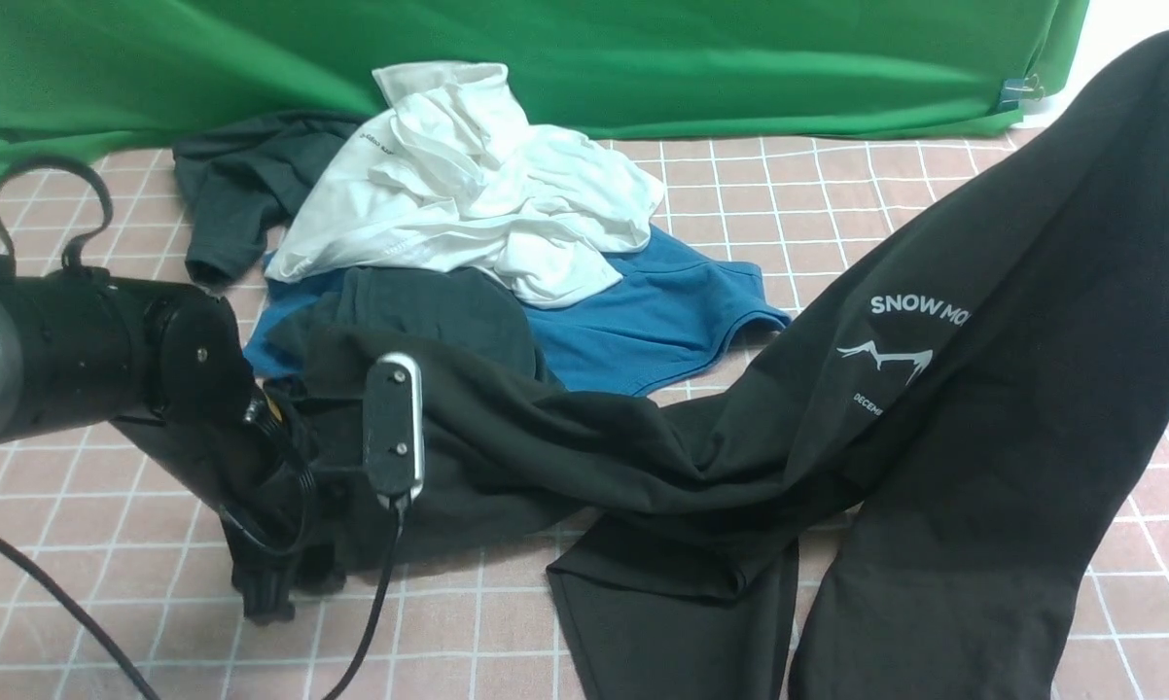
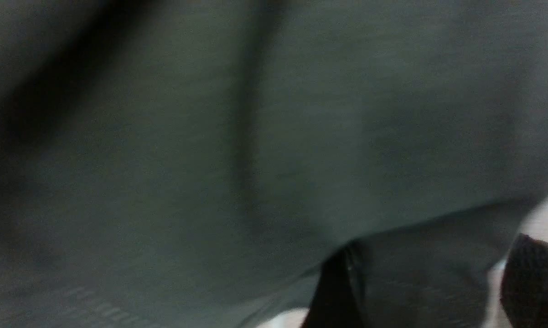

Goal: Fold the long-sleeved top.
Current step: Spread the long sleeves with your arms and place them on the tabletop

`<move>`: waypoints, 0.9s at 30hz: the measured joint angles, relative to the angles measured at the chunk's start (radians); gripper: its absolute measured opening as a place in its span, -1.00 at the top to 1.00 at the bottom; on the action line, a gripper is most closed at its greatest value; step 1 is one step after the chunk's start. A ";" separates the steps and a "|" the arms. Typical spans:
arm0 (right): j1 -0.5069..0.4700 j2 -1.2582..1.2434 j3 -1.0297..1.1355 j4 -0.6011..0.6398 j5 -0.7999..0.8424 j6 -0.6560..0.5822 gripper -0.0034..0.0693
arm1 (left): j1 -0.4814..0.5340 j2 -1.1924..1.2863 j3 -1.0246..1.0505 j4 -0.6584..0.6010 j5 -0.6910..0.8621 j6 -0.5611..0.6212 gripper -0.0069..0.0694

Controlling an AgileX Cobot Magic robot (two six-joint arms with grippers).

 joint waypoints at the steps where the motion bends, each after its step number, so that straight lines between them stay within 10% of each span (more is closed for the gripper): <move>1: 0.000 0.000 0.000 0.000 0.000 0.000 0.63 | 0.000 0.000 0.000 0.002 -0.003 -0.003 -0.17; 12: 0.000 0.000 0.000 0.000 0.001 -0.006 0.63 | 0.000 0.018 -0.002 0.051 -0.077 -0.023 0.42; 27: 0.000 0.000 0.000 0.000 -0.003 -0.010 0.63 | 0.000 0.019 -0.013 0.015 0.033 0.148 -0.19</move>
